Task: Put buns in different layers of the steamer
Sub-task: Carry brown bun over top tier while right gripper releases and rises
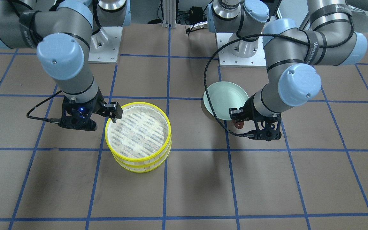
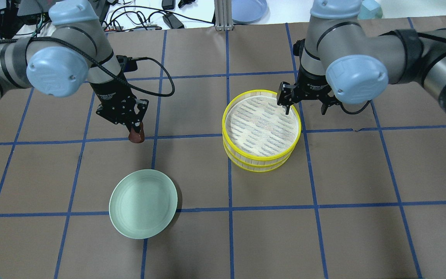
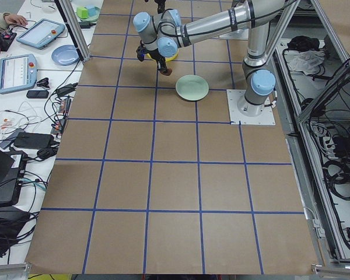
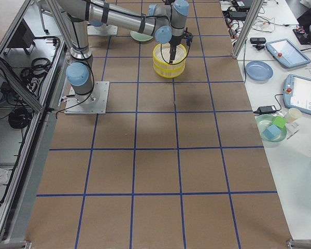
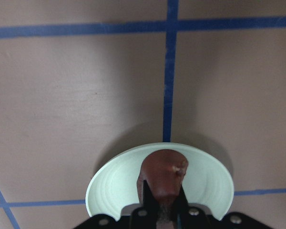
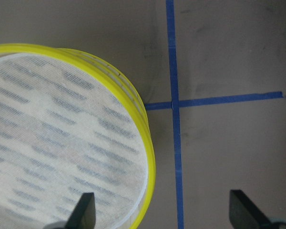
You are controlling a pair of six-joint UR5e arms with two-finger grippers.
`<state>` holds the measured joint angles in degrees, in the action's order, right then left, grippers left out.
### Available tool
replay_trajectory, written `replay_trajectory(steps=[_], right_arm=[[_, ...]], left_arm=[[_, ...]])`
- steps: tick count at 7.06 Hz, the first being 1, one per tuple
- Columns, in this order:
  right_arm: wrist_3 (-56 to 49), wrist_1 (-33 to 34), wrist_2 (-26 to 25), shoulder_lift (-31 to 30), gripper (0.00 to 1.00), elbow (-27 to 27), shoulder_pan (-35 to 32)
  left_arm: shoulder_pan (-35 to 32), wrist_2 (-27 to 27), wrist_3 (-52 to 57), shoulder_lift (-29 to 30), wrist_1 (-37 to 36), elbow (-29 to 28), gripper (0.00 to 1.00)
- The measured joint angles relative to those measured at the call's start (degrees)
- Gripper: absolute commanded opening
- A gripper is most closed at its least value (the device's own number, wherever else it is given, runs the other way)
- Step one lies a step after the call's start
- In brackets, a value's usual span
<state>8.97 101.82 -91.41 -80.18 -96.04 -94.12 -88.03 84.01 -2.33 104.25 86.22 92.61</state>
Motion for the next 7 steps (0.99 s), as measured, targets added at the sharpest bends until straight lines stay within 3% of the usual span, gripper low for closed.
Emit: replay_trajectory(steps=[2,4,7], right_arm=[[-0.08,-10.05,0.25,-5.80,1.00,5.97,0.41],[-0.04,-15.17,0.92,-8.09,1.00,13.57,0.74],[-0.04,-18.88,0.84,-9.92,1.00,16.01,0.97]], left_arm=[[-3.32,-5.23,-8.91,-0.66,-5.03,-2.57,0.00],[-7.28,-12.08,-19.90,-0.40,-12.22,-2.69,0.00],[-14.69,-18.26,-31.64,1.83,-20.55,-1.92,0.01]])
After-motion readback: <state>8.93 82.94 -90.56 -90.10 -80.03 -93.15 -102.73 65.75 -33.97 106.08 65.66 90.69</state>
